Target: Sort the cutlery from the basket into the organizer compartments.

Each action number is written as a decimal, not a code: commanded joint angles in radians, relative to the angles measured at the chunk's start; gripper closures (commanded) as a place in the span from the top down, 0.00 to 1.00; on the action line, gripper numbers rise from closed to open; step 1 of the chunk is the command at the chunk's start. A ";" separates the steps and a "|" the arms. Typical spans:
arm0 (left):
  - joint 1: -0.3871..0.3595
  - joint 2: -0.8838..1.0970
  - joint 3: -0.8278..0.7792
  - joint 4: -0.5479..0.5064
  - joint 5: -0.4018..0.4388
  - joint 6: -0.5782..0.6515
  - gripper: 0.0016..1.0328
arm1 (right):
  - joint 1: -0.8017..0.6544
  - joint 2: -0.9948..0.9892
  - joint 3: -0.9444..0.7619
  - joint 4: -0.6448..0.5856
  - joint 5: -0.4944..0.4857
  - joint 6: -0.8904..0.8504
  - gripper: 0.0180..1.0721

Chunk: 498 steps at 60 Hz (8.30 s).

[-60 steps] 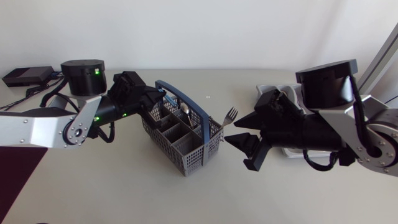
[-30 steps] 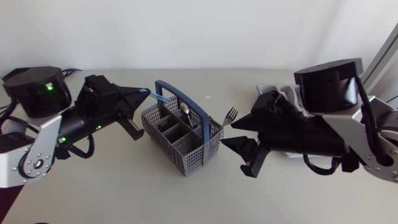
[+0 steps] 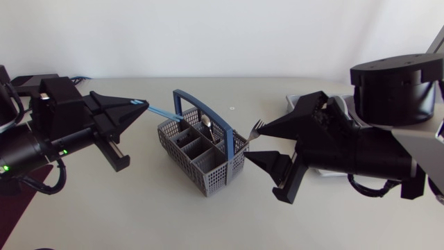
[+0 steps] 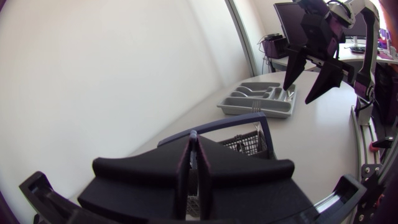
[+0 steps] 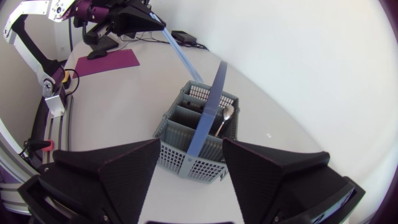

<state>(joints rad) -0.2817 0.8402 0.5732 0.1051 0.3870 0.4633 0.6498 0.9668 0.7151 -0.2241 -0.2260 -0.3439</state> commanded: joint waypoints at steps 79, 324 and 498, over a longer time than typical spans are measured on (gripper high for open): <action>0.075 0.367 0.568 -0.725 0.576 -0.002 0.03 | 0.129 0.451 0.368 -0.029 -0.196 -0.030 0.30; -0.290 0.197 0.154 -0.361 -0.194 0.009 0.94 | -0.331 0.277 0.015 0.124 -0.133 0.102 0.64; -0.404 0.694 0.695 -0.545 0.168 0.035 0.93 | -0.415 -0.119 0.199 -0.230 -0.335 -0.014 0.05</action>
<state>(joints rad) -0.6720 1.5036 1.2217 -0.4244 0.5297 0.4805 0.2207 0.8524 0.9291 -0.4824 -0.5537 -0.3771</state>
